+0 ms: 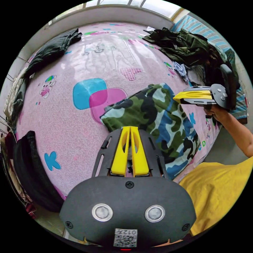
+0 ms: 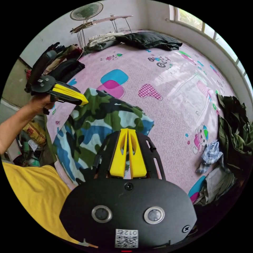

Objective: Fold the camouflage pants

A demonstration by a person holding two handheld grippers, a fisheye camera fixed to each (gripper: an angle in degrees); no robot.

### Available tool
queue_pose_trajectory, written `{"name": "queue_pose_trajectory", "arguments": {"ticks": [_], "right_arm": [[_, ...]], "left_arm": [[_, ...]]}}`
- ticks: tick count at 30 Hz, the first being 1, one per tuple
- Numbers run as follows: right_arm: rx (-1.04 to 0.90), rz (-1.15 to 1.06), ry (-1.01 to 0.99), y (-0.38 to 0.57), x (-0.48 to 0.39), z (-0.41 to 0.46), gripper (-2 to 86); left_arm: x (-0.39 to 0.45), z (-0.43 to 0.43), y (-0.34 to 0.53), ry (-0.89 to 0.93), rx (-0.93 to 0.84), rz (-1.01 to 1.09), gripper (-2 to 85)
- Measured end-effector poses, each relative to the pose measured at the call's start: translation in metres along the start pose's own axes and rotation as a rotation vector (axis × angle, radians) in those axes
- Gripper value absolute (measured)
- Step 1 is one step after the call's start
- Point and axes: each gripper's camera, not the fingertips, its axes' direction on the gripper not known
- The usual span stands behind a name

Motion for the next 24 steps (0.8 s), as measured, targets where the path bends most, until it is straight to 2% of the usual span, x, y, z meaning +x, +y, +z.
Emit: {"name": "queue_pose_trajectory", "arguments": {"ticks": [3, 8, 13, 15, 18, 24], "right_arm": [[-0.119, 0.002, 0.086, -0.015, 0.019, 0.024, -0.1], [-0.101, 0.037, 0.014, -0.015, 0.051, 0.017, -0.1], [-0.084, 0.153, -0.031, -0.01, 0.085, -0.021, 0.1], [-0.052, 0.153, -0.096, 0.007, 0.095, -0.047, 0.2], [-0.022, 0.211, -0.296, 0.057, 0.118, -0.084, 0.9], [-0.02, 0.558, -0.621, 0.18, 0.172, -0.108, 7.4]], "left_arm": [[-0.032, 0.015, -0.022, 0.053, -0.101, 0.003, 0.1], [-0.085, -0.009, -0.015, 0.206, -0.076, -0.043, 0.0], [-0.119, -0.071, 0.01, 0.234, -0.015, -0.087, 0.2], [-0.141, -0.114, 0.052, 0.279, 0.032, -0.177, 0.3], [-0.162, -0.154, 0.127, 0.369, 0.048, -0.266, 0.4], [-0.179, -0.194, 0.265, 0.591, 0.059, -0.437, 1.1]]}}
